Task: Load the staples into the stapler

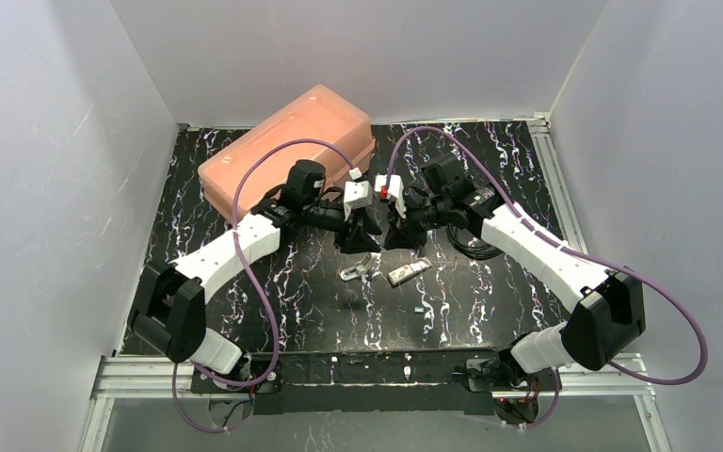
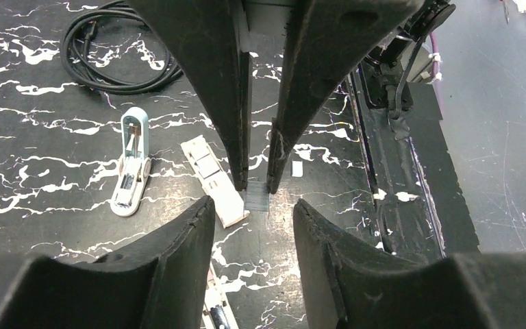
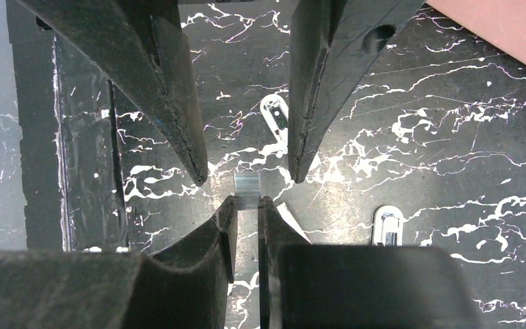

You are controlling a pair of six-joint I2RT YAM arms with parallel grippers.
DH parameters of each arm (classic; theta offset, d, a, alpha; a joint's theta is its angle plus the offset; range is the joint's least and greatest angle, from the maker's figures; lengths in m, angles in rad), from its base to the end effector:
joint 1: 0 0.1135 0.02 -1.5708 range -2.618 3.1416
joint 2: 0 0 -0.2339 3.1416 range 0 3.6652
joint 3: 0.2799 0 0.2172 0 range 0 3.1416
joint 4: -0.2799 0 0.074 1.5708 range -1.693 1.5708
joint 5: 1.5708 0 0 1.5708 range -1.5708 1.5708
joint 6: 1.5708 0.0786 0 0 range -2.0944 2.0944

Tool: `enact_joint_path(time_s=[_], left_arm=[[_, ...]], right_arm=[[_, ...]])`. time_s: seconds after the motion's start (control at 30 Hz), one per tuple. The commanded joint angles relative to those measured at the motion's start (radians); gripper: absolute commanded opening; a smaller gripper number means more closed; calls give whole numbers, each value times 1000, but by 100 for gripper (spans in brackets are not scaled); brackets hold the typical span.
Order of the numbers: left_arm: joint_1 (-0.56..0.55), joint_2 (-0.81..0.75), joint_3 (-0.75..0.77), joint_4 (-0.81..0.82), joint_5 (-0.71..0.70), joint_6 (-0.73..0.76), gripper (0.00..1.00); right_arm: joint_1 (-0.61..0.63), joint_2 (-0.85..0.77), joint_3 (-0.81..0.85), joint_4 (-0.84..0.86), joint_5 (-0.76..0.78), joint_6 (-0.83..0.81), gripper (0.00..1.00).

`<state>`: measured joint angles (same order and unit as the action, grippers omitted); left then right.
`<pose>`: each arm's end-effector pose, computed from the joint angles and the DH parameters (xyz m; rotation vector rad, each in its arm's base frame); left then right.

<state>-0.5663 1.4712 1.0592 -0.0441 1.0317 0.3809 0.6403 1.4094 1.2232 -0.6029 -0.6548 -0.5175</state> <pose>0.2294 -0.2258 0.2673 1.4263 1.3488 -1.1519 0.2077 0.2145 0.2679 -1.5123 1.7314 0.8293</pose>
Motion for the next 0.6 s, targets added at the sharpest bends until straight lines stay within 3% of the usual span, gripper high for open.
enact_joint_path(time_s=[0.0,0.57], left_arm=[[-7,10,-14,18,20,-7,42],[-7,21,-10,33,27,-26,27]], right_arm=[[-8,-10,41,28,-4,16,9],[-10,-10,35,31,3,16,9]])
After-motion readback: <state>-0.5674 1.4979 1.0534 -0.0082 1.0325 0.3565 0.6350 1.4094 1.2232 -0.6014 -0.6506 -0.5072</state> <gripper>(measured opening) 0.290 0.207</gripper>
